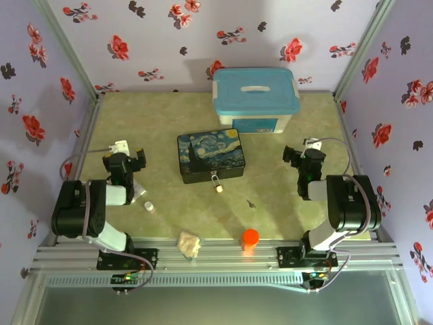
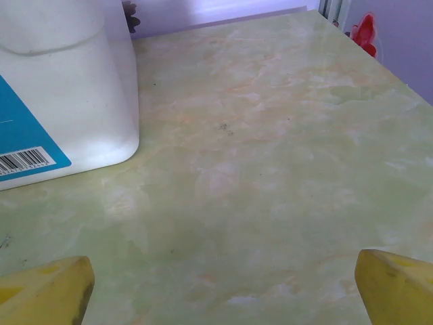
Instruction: Unlock the padlock with the key
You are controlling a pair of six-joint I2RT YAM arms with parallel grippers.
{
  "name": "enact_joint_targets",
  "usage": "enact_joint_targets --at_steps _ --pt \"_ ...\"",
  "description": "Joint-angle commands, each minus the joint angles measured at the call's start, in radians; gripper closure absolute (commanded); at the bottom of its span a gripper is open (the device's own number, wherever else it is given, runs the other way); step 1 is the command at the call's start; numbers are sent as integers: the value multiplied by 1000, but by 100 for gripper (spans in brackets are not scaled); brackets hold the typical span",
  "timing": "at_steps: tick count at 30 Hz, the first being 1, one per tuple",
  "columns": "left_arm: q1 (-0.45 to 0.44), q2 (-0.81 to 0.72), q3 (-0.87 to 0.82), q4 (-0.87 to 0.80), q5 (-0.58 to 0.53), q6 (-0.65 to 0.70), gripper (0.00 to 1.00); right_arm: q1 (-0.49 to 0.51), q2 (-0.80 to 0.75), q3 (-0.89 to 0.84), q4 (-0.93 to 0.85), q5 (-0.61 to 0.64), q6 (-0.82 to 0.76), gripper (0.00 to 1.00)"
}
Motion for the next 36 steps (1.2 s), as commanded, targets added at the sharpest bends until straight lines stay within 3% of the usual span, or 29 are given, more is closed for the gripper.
enact_joint_targets --at_steps 1,36 --pt "2 9 17 34 3 20 0 5 -4 -2 24 24 -21 1" --pt "5 -5 8 40 -5 8 0 -1 -40 11 -25 9 -15 1"
